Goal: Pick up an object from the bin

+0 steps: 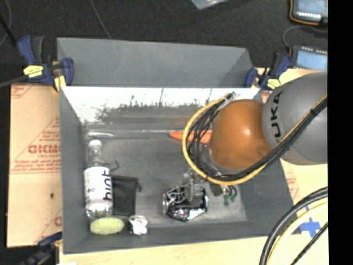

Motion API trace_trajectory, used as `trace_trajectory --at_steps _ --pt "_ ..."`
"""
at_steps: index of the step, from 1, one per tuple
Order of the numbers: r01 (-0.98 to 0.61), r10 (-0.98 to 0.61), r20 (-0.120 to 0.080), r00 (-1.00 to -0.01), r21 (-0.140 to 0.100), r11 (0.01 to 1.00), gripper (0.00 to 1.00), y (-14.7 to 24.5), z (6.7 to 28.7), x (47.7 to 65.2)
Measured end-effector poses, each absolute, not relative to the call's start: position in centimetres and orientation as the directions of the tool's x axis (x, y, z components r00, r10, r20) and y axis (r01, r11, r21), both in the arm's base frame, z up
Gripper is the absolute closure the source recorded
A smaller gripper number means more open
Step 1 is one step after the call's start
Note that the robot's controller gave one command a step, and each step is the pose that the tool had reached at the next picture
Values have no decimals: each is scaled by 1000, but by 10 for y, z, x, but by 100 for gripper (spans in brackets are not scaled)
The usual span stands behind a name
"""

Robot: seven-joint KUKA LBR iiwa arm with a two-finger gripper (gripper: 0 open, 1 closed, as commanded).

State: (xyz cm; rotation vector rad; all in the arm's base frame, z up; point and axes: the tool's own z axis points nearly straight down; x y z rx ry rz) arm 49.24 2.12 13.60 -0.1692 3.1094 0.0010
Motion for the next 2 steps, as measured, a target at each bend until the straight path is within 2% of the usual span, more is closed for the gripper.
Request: trace_trajectory --at_steps 1,2 --pt "-104 -104 -18 -994 0 995 100 23 138 490" --pt "-106 -106 -13 -994 1 994 100 29 155 488"
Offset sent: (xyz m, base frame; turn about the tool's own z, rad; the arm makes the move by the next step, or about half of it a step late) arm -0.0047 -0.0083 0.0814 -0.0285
